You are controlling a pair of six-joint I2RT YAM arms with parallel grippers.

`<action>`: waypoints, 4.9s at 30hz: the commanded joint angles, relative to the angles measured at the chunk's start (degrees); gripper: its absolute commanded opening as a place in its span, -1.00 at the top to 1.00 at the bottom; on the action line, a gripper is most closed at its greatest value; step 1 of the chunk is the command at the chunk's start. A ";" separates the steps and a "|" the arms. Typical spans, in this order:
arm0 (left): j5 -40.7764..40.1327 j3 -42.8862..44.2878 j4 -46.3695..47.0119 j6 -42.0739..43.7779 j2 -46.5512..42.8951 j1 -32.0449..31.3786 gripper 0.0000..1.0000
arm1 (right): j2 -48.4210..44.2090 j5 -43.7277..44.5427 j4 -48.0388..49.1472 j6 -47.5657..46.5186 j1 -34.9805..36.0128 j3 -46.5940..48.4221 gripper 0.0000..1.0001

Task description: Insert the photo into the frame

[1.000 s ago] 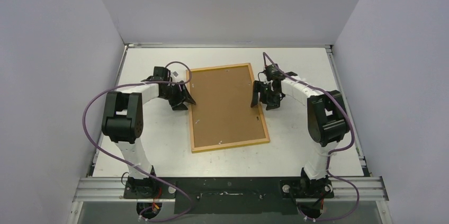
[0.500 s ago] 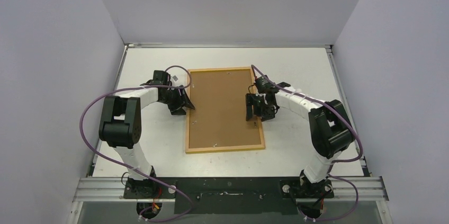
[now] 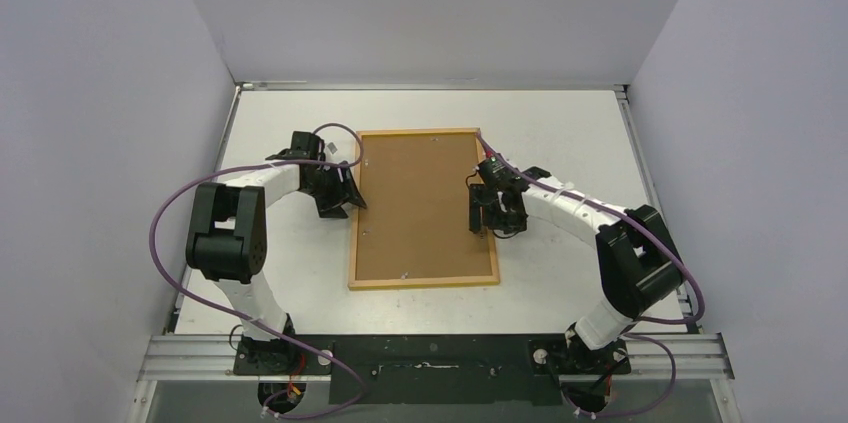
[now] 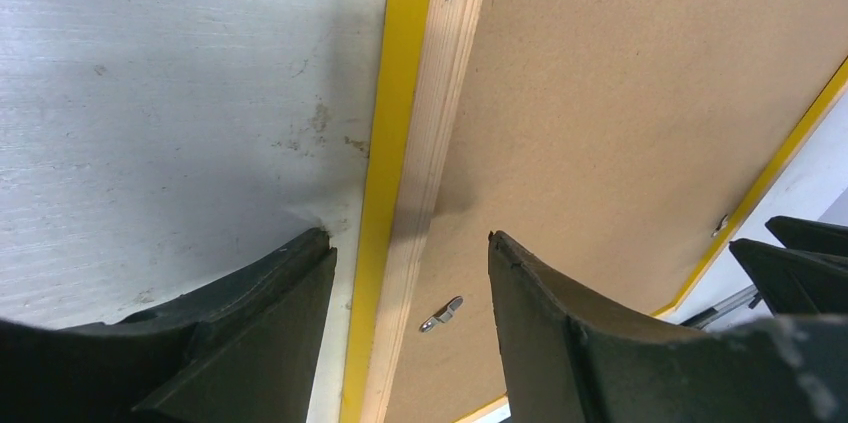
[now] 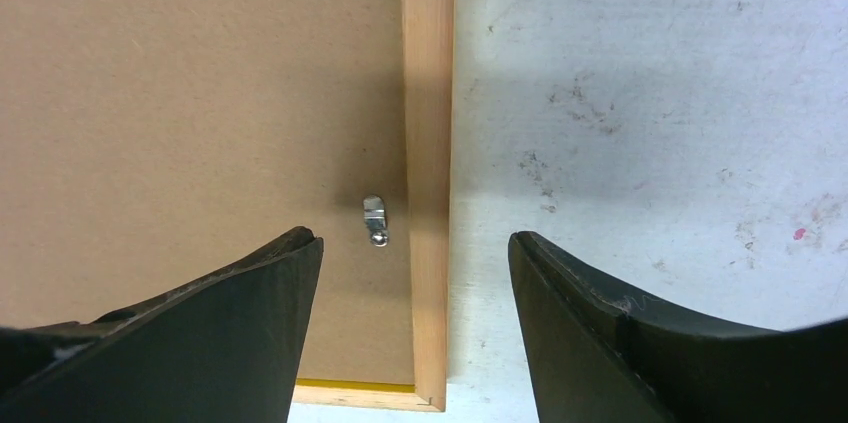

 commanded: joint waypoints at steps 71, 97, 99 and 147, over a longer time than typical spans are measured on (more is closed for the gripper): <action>0.20 -26.13 8.63 -12.52 -17.87 -14.14 0.56 | -12.38 -4.21 12.23 26.68 21.14 -12.01 0.17; 0.95 -25.57 9.35 -11.46 -14.43 -15.38 0.58 | -7.02 -8.86 20.24 31.56 20.59 -15.78 0.52; 0.95 -25.42 9.19 -11.39 -14.30 -15.39 0.58 | -6.61 -9.77 21.15 31.47 20.57 -15.82 0.52; 6.09 -25.44 13.86 -12.39 -12.95 -16.83 0.58 | -14.79 -5.88 50.61 64.57 23.09 -32.95 0.53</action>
